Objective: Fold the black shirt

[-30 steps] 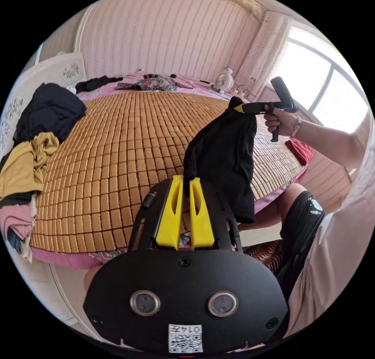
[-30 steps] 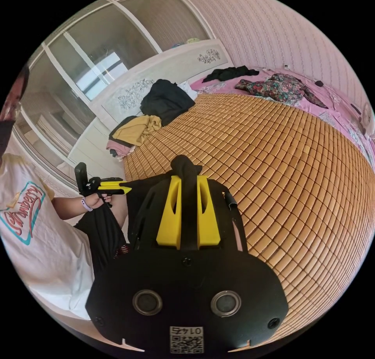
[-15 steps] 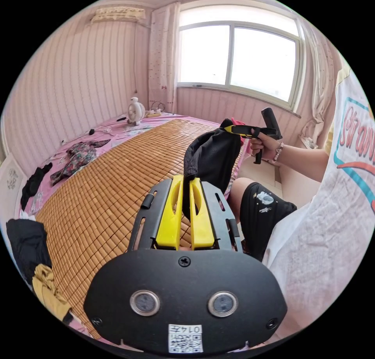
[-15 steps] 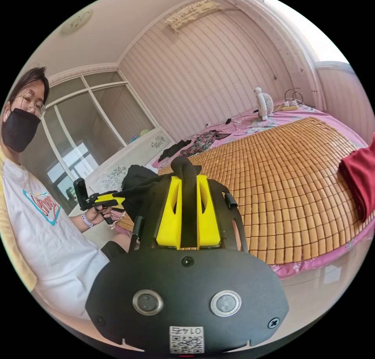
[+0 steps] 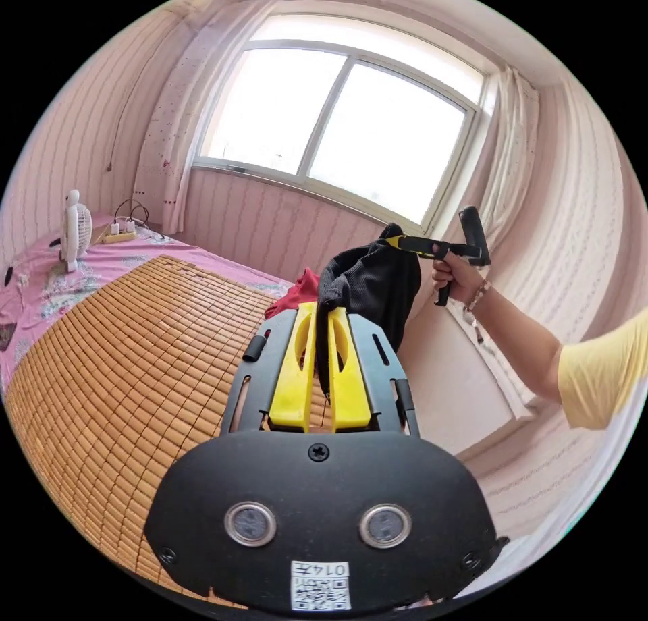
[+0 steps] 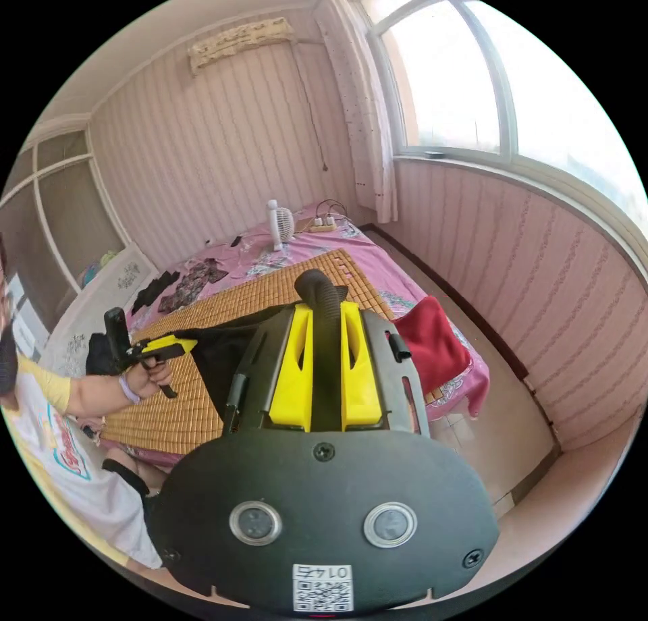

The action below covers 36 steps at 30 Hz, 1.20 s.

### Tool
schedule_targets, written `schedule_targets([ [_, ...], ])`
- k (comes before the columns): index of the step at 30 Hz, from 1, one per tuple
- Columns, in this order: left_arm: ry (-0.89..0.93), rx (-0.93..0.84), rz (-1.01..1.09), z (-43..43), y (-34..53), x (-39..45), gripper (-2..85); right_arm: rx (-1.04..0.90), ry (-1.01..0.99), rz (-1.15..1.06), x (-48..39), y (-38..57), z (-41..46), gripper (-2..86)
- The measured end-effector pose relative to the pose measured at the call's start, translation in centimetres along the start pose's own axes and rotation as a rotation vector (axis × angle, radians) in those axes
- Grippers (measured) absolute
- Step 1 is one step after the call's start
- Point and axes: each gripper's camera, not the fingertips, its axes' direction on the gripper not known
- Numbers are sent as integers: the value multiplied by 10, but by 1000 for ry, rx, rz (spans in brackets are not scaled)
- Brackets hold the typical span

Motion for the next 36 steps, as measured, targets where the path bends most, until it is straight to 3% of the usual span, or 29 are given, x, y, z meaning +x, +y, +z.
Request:
schedule_targets([
  [4,-91,-111,-196,66,-17,-77,71,-18,155,287,39,-8,64,98],
  [12,-309,-320,-57,-63,123,-96,61,-155,248,-202,-93,141,121,120],
  [19,-446,-382,-237,-186,220,-50,54,-187,238,-48,-105,195,151,110],
  [24,-464,-348,-288,-182,221,-34,52,-260,454,-312,-151,191,231,115],
  [28,-452,-384,-310,-152,203,-44,53,-389,556,-277,-144,187,283,100],
  [31,-435,-392,-345,-141,192,-53,54,-375,443,-251,-140,176,274,72],
  [33,-409,-389,-343,-139,186,-52,53,-273,432,-335,-155,167,234,50],
  [36,-387,-378,-327,-146,177,-42,50,-290,443,-456,-175,173,197,39],
])
